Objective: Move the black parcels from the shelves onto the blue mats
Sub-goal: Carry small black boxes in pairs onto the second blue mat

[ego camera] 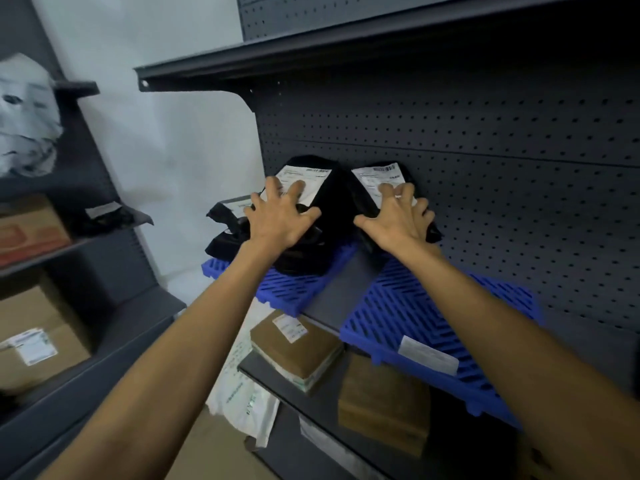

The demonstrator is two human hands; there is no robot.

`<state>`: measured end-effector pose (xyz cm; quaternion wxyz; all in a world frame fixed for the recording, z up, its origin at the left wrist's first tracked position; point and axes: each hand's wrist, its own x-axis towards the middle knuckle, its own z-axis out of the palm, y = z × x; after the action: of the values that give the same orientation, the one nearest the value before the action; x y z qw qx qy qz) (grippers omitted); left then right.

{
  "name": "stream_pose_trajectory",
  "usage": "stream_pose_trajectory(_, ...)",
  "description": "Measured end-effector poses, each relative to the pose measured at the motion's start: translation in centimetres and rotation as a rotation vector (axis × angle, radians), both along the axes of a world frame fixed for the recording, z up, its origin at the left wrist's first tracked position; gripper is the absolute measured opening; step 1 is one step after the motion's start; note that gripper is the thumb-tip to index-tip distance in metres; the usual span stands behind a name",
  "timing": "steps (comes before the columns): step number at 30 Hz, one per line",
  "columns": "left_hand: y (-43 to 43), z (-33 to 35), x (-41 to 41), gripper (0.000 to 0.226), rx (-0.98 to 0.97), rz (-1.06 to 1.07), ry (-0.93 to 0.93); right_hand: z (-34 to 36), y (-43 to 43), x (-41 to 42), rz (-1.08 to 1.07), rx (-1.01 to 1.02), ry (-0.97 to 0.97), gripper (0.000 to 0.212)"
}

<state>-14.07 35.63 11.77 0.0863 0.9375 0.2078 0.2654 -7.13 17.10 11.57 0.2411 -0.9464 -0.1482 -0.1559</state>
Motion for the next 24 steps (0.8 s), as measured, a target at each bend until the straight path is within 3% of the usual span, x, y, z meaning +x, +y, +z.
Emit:
stream_pose_trajectory(7, 13.0, -0.6, 0.6, 0.057, 0.040, 0.042, 0.063, -1.1, 13.7, 0.3, 0.020, 0.009, 0.054, 0.077)
stream_pose_trajectory(12, 16.4, -1.6, 2.0, 0.057, -0.065, -0.015, 0.117, -2.1, 17.4, 1.1, 0.002, -0.035, 0.050, 0.076)
stream_pose_trajectory(18, 15.0, 0.6, 2.9, 0.062, 0.069, -0.069, 0.188, -1.1, 15.4, 1.7, 0.109, -0.021, 0.112, 0.077)
stream_pose_trajectory(24, 3.5, 2.1, 4.9, 0.058, 0.204, -0.389, 0.101, -1.5, 4.3, 0.9, 0.026, -0.056, 0.042, 0.063)
